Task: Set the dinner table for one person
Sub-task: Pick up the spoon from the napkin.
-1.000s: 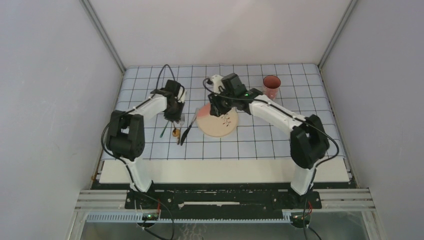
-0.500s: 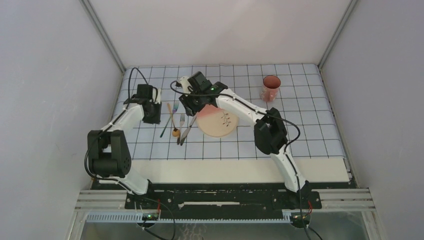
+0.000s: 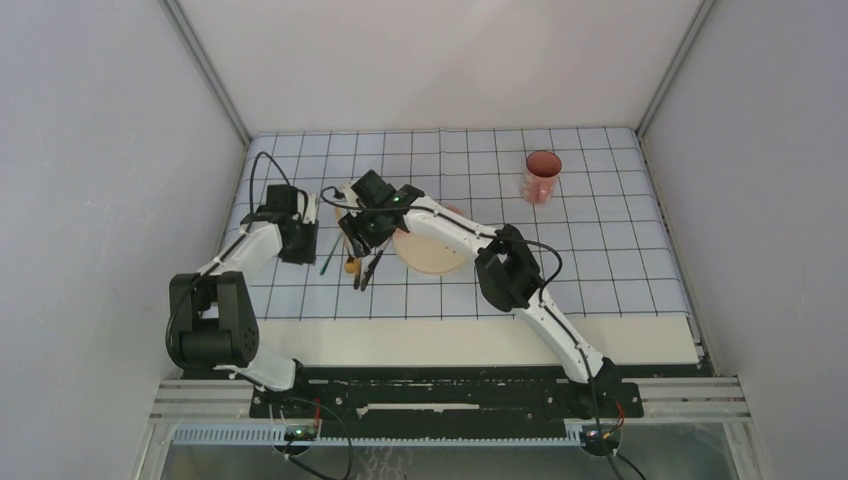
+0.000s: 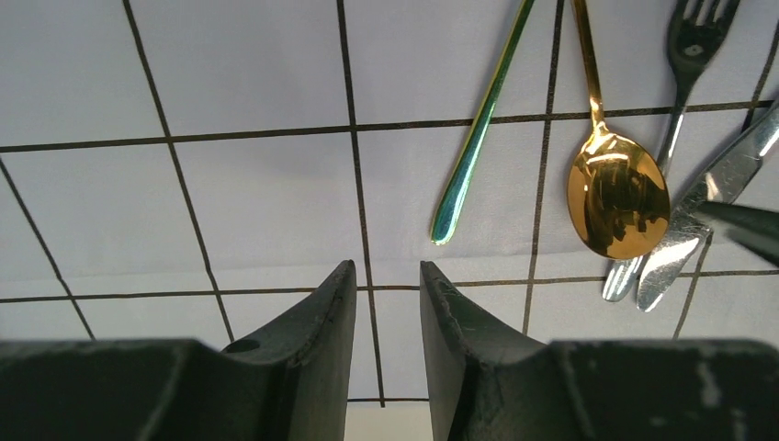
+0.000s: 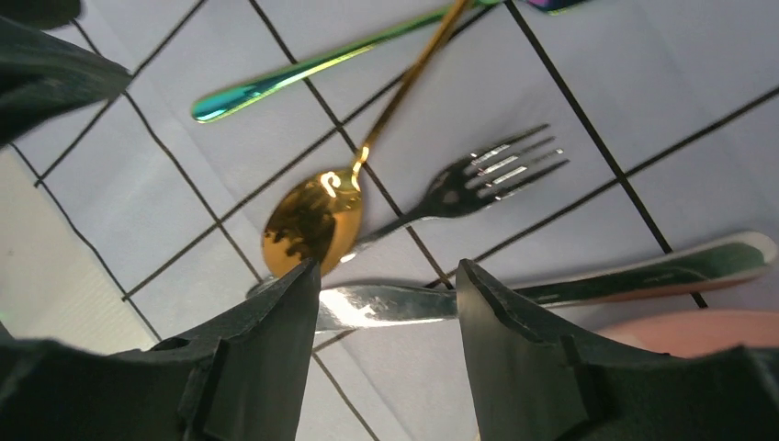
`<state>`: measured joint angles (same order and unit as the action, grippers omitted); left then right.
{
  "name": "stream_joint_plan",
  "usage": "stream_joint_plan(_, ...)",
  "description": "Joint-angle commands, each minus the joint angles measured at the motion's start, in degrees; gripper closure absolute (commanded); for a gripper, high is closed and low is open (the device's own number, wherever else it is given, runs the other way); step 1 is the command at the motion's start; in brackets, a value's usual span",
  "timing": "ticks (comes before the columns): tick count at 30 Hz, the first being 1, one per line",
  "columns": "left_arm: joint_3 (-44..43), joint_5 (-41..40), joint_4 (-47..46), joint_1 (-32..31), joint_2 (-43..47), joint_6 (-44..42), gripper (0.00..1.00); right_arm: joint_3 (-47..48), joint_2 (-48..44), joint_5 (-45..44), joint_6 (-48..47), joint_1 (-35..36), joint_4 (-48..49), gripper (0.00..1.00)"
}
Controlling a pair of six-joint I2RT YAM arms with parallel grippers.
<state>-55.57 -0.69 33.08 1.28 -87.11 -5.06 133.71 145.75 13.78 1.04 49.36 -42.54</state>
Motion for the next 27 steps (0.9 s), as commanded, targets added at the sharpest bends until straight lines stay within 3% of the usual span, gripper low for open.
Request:
stream_joint_plan(1,1.0,2.9,-1.0,0.5,2.8,-1.4,0.64,4.4,0.8,-0.2,1.9,0.7,2.9,0.35)
stream_joint_plan(10,2.2,3.8,-0.9,0.4,4.4,-1.9,0.64,6.3,1.7,-3.4,3.4,-1.6,3.0,0.35)
stream_joint_plan(17,2.1,4.6,-0.5,0.5,3.9,-1.9,0.64,6.3,1.8,4.1,8.0,-1.9,1.7,0.35)
stream_joint_plan(27,2.6,3.1,0.3,1.1,4.5,-2.4,0.65,7.4,2.5,7.6,8.9,0.8,1.3,0.35)
